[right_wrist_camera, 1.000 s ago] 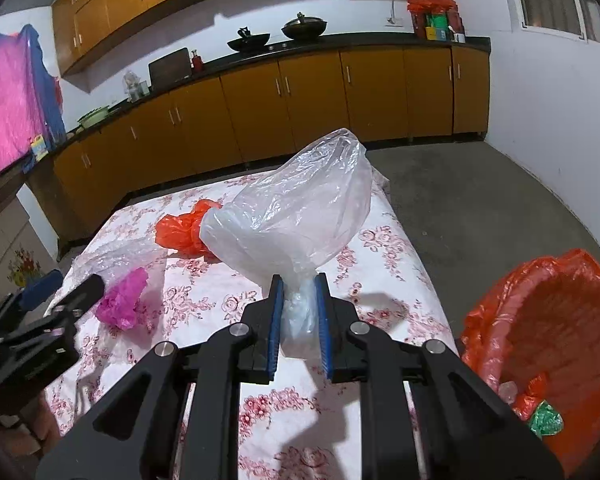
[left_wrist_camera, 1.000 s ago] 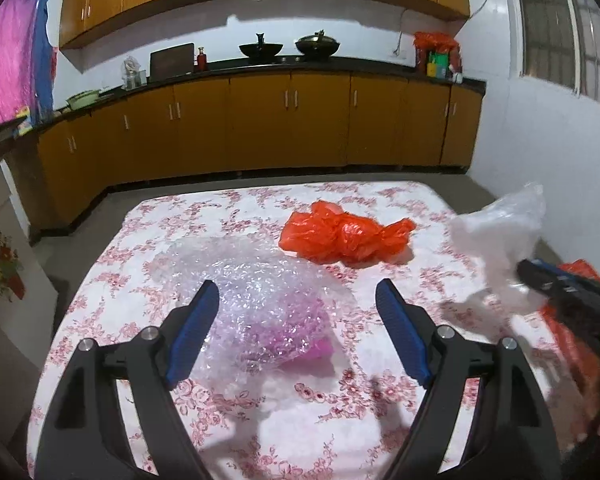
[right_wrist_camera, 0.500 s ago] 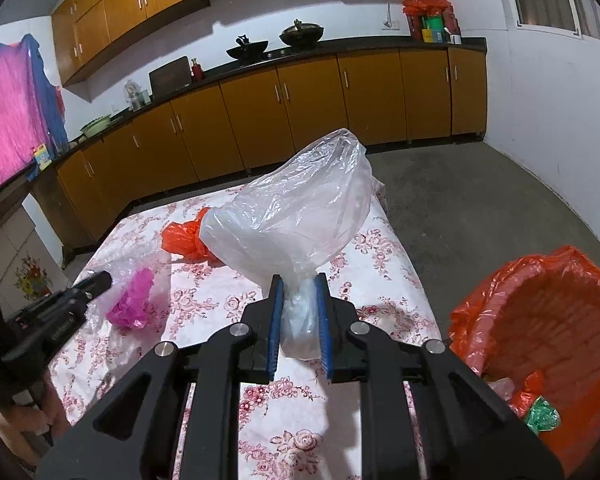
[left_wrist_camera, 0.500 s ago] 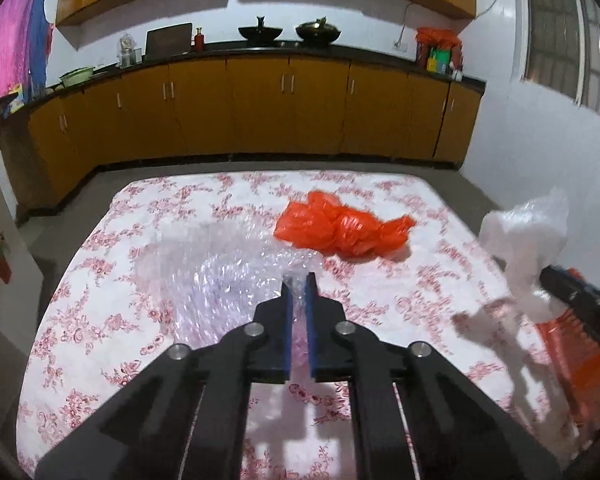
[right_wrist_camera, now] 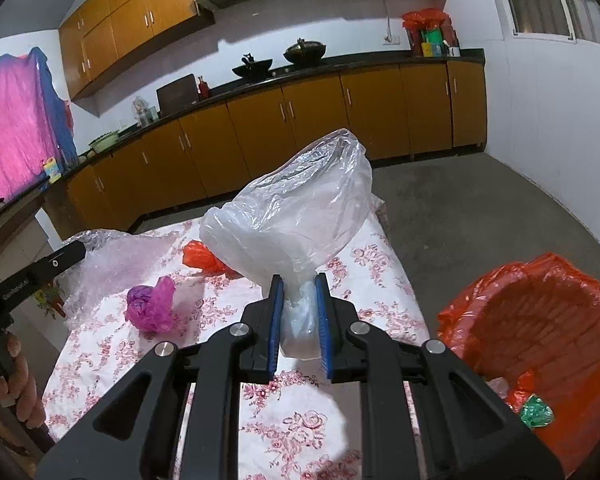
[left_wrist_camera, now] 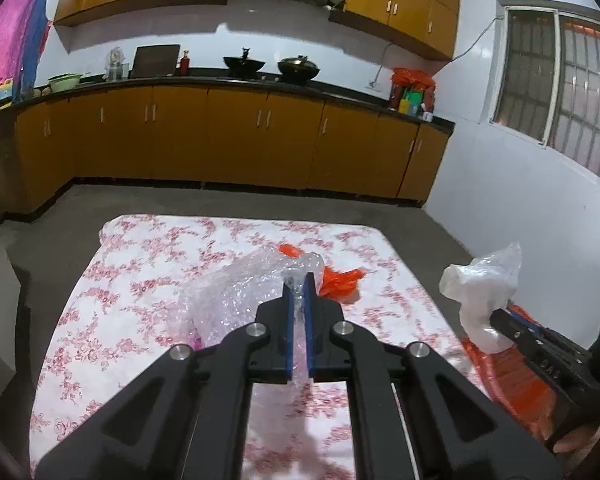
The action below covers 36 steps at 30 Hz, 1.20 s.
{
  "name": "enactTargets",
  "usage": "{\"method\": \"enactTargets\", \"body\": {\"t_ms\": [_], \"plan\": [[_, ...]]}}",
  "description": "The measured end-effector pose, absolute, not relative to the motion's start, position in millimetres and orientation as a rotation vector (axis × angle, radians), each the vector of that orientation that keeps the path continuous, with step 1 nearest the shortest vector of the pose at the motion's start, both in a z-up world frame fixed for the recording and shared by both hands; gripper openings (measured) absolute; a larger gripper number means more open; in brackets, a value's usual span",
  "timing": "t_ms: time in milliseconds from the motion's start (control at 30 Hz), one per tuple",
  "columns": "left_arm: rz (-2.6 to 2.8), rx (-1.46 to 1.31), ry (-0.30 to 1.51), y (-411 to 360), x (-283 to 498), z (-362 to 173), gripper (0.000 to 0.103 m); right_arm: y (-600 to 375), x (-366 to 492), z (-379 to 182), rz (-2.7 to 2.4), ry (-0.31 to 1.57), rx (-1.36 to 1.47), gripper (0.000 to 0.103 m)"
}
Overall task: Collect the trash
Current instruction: 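Carry the clear bag and bubble wrap over the orange basket with both tools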
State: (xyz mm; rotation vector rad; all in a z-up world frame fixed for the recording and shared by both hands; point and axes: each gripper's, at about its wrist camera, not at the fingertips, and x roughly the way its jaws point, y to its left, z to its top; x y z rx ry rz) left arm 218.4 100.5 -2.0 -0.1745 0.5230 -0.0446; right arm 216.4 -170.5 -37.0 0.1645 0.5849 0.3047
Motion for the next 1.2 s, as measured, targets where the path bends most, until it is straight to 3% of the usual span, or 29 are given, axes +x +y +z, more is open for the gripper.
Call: {"method": "enactTargets", "body": {"t_ms": [600,1200], "plan": [[-0.267,-0.163,0.475,12,196,33,0.006,-238,184,-17,0.172,0.535,0.19,0.017],[-0.549,-0.147,0.572,-122,208,4,0.006,-342,146,-23,-0.095,0.564,0.236,0.017]]}}
